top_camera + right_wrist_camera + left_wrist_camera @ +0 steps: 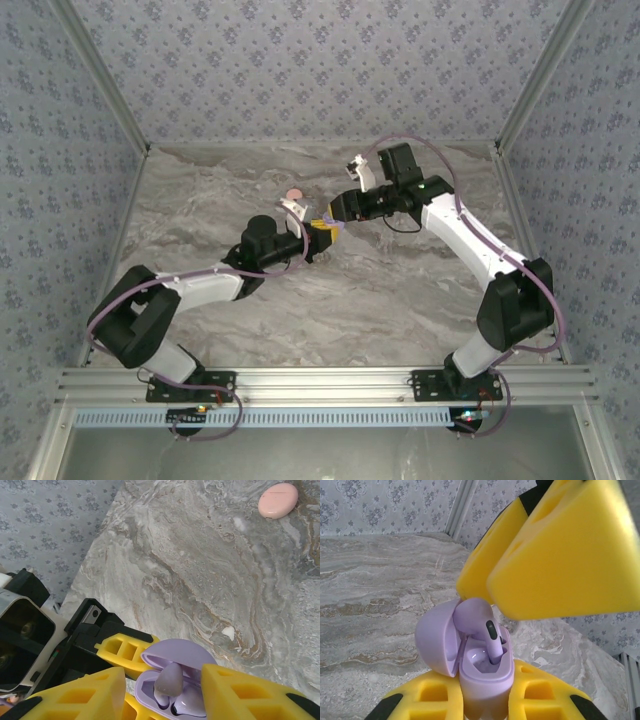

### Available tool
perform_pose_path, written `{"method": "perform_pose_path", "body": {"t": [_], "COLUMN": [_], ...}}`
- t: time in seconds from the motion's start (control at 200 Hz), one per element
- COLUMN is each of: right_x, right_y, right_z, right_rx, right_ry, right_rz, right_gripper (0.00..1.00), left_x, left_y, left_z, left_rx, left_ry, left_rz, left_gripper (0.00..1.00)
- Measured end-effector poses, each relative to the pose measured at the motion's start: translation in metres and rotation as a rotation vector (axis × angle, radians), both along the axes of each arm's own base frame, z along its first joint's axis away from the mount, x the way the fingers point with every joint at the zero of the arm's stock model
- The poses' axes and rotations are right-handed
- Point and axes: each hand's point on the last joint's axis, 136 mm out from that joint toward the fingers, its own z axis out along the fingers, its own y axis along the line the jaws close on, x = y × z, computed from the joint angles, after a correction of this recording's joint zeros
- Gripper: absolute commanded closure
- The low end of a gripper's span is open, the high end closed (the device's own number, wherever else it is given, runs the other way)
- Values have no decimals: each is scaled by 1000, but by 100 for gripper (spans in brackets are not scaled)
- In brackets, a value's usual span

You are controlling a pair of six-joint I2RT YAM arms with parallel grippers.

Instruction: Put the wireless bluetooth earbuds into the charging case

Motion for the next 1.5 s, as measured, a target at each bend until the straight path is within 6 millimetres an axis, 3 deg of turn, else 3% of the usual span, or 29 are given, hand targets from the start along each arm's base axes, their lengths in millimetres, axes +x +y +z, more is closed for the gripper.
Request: {"method": "perform_pose_path", "body": {"t": [0.28,0.56,0.765,1.499], "right_x": [-7,-9,-9,-14], "right_y": [-1,-9,-9,0], "right_z": [17,17,16,4], "right_rx": [-73,-119,-123,-147], "right_ry": [-69,-87,-82,-61], "right_rz": [-9,-23,-25,15], "right_gripper": [55,76,82,82], "left_x": [-3,-4,-5,-11], "left_y": [3,3,3,3], "left_z": [5,1,3,10], "left_rx": [39,71,75,73], "left_ry": [-47,-61,-74,-95], "left_rz": [-7,-13,-19,-44], "left_gripper": [88,88,89,88]}}
